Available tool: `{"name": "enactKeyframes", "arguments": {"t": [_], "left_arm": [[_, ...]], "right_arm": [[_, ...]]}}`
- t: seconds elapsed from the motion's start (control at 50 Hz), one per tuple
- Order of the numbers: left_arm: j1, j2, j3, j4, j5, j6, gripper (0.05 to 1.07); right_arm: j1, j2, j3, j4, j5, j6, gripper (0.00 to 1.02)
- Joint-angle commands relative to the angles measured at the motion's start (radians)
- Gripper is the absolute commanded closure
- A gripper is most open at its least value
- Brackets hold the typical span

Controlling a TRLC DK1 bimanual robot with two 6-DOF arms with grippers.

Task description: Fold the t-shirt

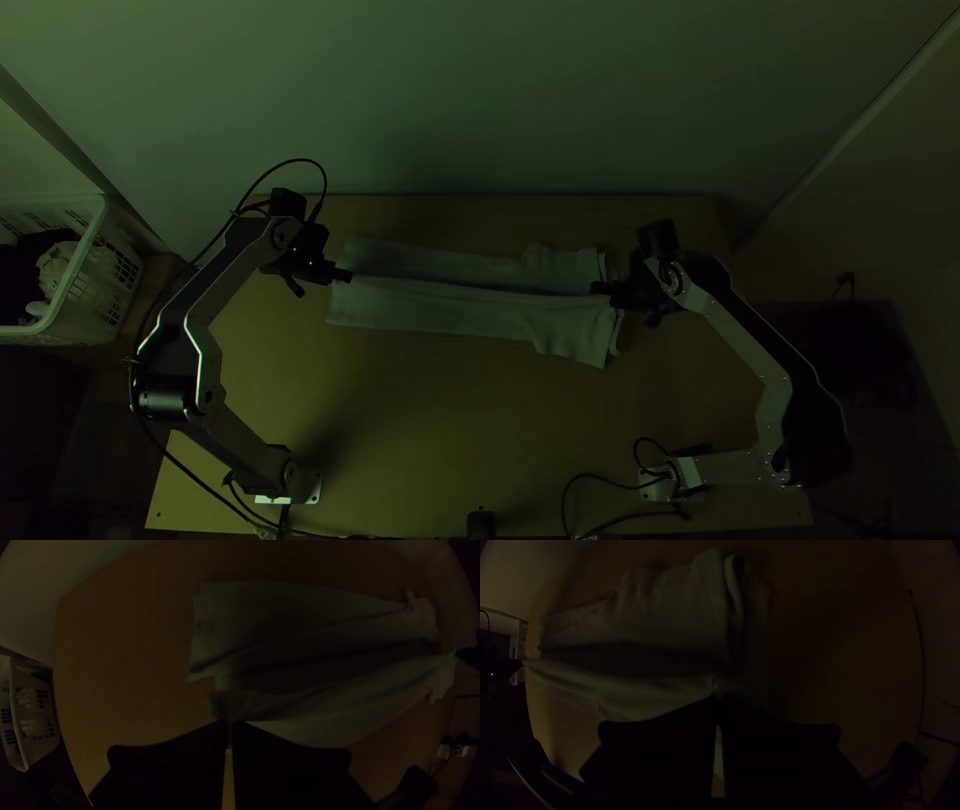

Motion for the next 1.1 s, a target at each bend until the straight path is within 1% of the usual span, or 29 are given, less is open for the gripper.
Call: {"name": "enactKeyframes", "arguments": {"t": [0.0,0.48,0.86,0.92,0.96,0.98,1.04,1.06,1.08], "left_arm": [[0.000,0.048,0.058,0.004,0.004,-0.033,1.05],[0.017,0.189,0.201,0.023,0.004,-0.056,1.04],[0.012,0.258,0.253,0.031,0.004,-0.077,1.04],[0.012,0.267,0.262,0.033,0.004,-0.085,1.04],[0.012,0.270,0.262,0.037,0.004,-0.086,1.04],[0.012,0.272,0.264,0.040,0.004,-0.088,1.04],[0.015,0.273,0.264,0.060,0.004,-0.106,1.04],[0.015,0.273,0.264,0.062,0.004,-0.108,1.01],[0.017,0.273,0.264,0.065,0.004,-0.111,0.95]], "right_arm": [[-0.023,0.052,0.031,0.022,0.014,-0.016,0.99],[-0.067,0.232,0.137,0.139,0.012,-0.013,0.99],[-0.090,0.376,0.244,0.195,0.014,-0.010,0.99],[-0.092,0.390,0.252,0.224,0.018,-0.008,0.99],[-0.092,0.397,0.255,0.240,0.028,-0.008,0.97],[-0.092,0.401,0.256,0.243,0.031,-0.008,0.94],[-0.092,0.413,0.267,0.243,0.034,-0.010,0.81],[-0.090,0.417,0.272,0.244,0.037,-0.010,0.76],[-0.090,0.419,0.272,0.244,0.038,-0.010,0.71]]}}
